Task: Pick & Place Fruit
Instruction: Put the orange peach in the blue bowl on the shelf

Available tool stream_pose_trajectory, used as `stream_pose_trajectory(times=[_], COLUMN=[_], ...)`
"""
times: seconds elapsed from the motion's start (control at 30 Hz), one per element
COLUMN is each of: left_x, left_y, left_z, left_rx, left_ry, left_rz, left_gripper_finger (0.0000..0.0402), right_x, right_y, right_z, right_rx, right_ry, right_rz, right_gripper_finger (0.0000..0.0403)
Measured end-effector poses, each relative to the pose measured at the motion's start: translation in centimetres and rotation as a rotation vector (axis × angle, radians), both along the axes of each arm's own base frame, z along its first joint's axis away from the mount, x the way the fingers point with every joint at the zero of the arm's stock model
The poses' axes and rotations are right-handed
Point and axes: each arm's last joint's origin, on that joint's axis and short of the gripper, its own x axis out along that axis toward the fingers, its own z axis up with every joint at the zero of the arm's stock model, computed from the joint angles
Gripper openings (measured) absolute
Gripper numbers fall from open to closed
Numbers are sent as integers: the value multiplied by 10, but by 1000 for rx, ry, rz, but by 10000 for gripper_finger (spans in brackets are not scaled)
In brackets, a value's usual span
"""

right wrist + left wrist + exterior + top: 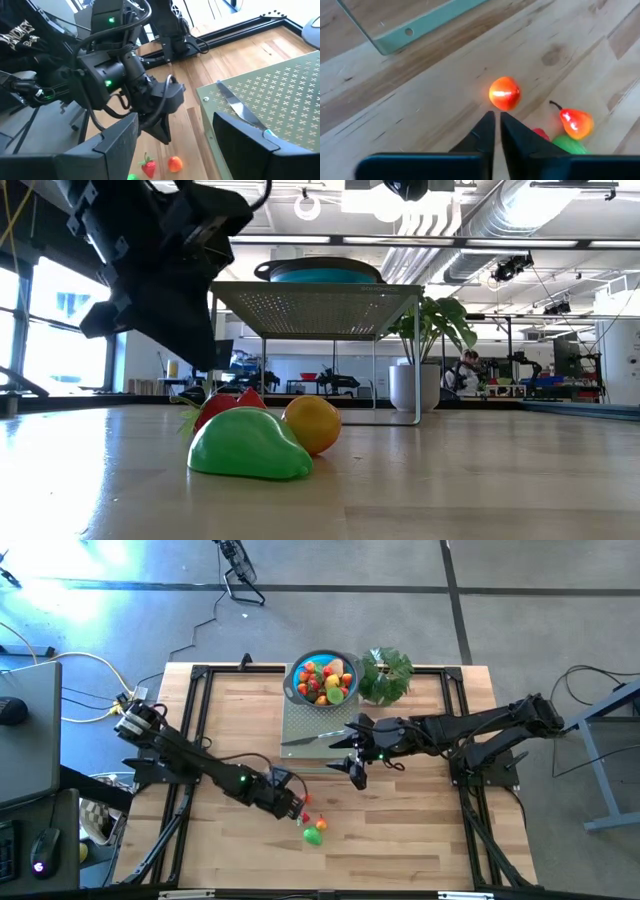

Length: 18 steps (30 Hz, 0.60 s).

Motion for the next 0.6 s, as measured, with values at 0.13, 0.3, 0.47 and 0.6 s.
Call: stream_pose_trajectory(times=[0.13, 0.3, 0.47, 0.6], left_x=[2, 2, 2, 2], left_y=[9, 15, 14, 14], left_z=[-2, -3, -3, -3], left_rx=[-32, -25, -31, -36], left_ry=[46, 76, 75, 65], left_rz=[-21, -5, -9, -6], left_gripper_finger=[80, 168, 245, 288], right_x=[0, 0, 0, 0], right_y=[0, 0, 0, 0], right_z=[0, 0, 0, 0], right_rx=[1, 1, 1, 1], right_ry=[0, 0, 0, 0], right_rz=[-1, -2, -2, -1], right_gripper_finger=[250, 250, 250, 250])
